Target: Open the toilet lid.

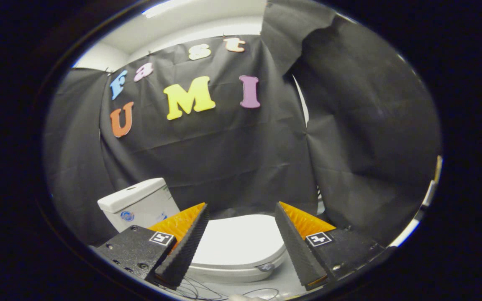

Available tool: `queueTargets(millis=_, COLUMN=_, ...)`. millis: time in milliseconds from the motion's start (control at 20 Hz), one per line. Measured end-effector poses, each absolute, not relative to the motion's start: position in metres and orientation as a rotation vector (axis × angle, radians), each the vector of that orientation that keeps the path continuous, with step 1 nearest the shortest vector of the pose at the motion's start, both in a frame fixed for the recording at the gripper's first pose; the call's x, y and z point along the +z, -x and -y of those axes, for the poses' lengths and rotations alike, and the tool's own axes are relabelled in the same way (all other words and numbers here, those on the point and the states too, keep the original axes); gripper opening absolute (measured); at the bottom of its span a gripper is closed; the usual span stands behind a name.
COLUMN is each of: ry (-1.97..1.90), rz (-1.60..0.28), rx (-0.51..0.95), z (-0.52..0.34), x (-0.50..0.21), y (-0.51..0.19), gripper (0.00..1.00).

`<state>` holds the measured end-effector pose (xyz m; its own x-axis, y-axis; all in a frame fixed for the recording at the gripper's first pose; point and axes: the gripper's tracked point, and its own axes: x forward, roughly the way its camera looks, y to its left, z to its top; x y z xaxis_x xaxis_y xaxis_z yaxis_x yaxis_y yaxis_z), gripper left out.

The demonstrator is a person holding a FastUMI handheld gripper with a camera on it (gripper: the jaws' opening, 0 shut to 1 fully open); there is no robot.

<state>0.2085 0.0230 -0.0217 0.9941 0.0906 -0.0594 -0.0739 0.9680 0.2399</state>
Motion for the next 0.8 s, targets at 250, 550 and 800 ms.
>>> queueTargets(millis=250, ry=-0.359, rz=-0.173, rx=0.097, z=-0.003, x=-0.09, y=-0.254, gripper=0.98)
queueTargets(millis=550, ry=-0.385, rz=-0.348, rx=0.066, z=0.018, x=-0.186, y=-0.265, gripper=1.0)
queueTargets(millis=800, ry=-0.437, rz=-0.452, rx=0.057, z=0.022, x=-0.241, y=-0.26, gripper=1.0)
